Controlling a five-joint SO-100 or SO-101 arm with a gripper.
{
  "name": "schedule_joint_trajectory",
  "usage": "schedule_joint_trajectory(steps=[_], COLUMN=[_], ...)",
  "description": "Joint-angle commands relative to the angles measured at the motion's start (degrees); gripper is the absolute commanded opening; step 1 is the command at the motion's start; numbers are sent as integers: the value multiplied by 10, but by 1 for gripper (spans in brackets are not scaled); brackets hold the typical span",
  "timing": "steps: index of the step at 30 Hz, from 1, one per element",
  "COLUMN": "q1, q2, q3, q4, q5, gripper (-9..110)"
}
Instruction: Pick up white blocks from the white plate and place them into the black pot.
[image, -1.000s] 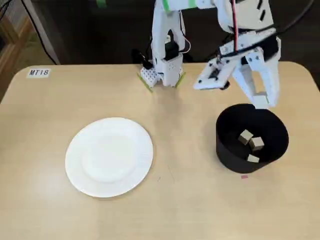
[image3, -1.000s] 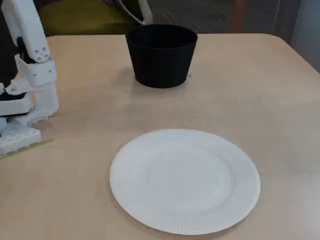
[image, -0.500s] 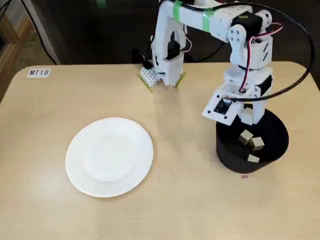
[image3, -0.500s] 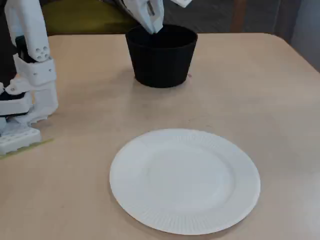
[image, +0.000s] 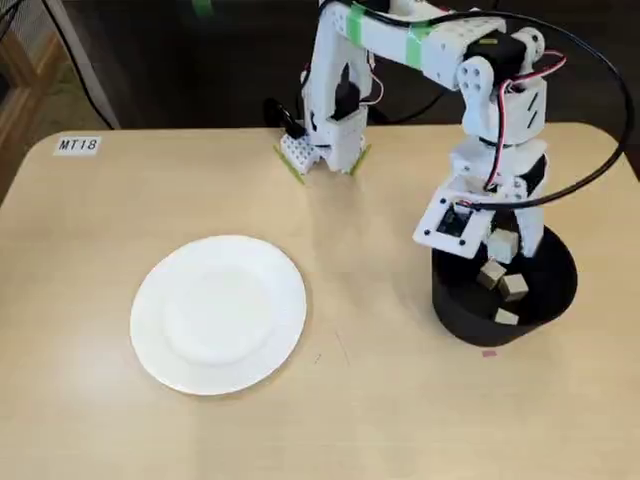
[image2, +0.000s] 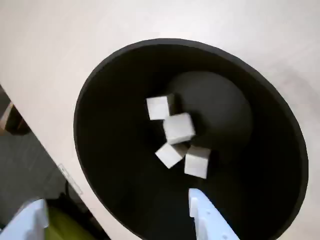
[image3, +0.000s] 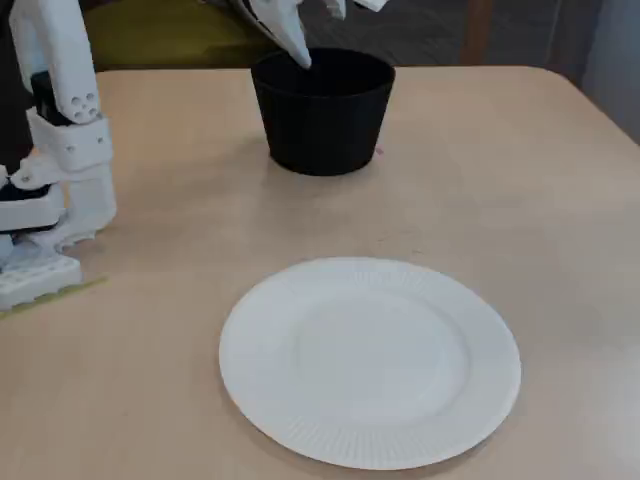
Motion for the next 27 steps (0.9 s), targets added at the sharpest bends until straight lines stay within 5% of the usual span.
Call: schedule_joint_trajectory(steps=[1, 3, 9, 19, 27], q1=[4, 11, 69, 316, 301], q2=[36, 51, 212, 492, 659], q3=[-10, -11, -11, -11, 185], q4=[-8, -10, -33, -138, -76], q5=[11, 24, 25, 106, 146], gripper=[15, -2, -2, -2, -2])
